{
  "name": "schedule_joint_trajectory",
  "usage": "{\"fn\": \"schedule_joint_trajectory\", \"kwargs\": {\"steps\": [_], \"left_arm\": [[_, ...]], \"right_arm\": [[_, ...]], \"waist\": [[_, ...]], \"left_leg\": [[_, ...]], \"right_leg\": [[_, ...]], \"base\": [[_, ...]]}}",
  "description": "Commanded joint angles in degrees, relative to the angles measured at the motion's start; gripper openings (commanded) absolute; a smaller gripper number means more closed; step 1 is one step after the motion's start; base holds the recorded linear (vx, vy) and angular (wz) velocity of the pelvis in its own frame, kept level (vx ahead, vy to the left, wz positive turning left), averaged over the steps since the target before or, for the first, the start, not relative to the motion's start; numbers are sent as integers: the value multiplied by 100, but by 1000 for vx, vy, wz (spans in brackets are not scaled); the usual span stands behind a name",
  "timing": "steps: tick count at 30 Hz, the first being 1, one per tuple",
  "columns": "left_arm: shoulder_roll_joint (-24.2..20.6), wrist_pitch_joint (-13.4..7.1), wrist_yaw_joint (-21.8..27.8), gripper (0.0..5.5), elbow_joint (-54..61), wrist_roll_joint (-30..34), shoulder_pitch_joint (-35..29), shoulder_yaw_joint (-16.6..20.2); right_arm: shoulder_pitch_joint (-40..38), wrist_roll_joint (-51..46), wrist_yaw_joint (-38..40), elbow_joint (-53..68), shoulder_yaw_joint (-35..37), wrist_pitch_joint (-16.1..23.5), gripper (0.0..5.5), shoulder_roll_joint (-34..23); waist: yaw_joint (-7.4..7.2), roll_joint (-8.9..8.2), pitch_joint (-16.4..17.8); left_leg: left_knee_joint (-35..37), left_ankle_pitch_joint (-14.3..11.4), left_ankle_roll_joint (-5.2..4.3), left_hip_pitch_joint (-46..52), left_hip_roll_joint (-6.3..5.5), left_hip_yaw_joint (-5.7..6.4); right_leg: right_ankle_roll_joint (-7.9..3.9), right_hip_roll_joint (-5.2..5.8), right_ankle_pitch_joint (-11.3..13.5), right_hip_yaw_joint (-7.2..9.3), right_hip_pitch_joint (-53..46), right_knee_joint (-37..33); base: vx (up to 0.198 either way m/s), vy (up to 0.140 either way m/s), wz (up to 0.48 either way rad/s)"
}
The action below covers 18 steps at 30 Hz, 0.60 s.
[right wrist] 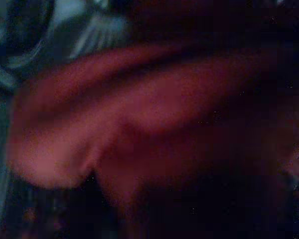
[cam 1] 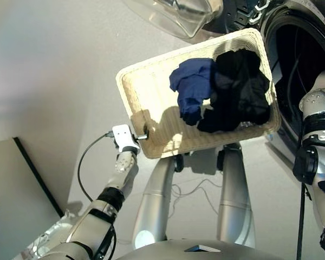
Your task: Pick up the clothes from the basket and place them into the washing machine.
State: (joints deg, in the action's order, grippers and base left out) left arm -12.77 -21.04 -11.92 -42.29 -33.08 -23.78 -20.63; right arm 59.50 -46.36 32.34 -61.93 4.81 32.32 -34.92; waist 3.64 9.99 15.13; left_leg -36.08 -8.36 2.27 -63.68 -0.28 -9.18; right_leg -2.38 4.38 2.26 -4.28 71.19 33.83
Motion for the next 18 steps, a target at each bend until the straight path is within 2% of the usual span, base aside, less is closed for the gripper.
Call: {"fn": "schedule_joint_trajectory", "kwargs": {"steps": [1,3,8,11,18], "left_arm": [[-73,-258,254,550,67,-162,-38,-63],[-63,-230,400,550,239,-296,-166,-203],[-145,-179,692,550,678,-264,-435,-502],[-80,-145,787,550,689,-264,-629,-623],[225,-58,779,550,348,-287,-1189,-769]], "right_arm": [[-334,-87,-975,50,-841,-367,550,-49],[-355,-34,-1300,-3,-1167,-563,550,108],[-596,1241,-1627,403,-2167,-946,550,251],[-733,2031,-1760,743,-2725,-1071,550,305],[-994,3428,-1811,1825,-3544,-1230,550,364]], "waist": [[-76,68,-355],[-104,61,-350],[-155,-24,-322],[-186,-95,-314],[-291,-235,-287]], "left_leg": [[353,8,-130,116,68,366],[446,55,-155,171,81,356],[758,223,-191,312,74,339],[886,292,-185,386,61,349],[1034,376,-166,435,72,402]], "right_leg": [[12,-219,-321,442,-375,-167],[19,-199,-274,471,-454,-257],[15,-183,-131,534,-653,-555],[2,-200,-51,553,-764,-714],[-36,-216,45,586,-878,-948]], "base": [[0,0,0],[0,0,0],[0,0,0],[0,0,0],[0,0,0]]}}
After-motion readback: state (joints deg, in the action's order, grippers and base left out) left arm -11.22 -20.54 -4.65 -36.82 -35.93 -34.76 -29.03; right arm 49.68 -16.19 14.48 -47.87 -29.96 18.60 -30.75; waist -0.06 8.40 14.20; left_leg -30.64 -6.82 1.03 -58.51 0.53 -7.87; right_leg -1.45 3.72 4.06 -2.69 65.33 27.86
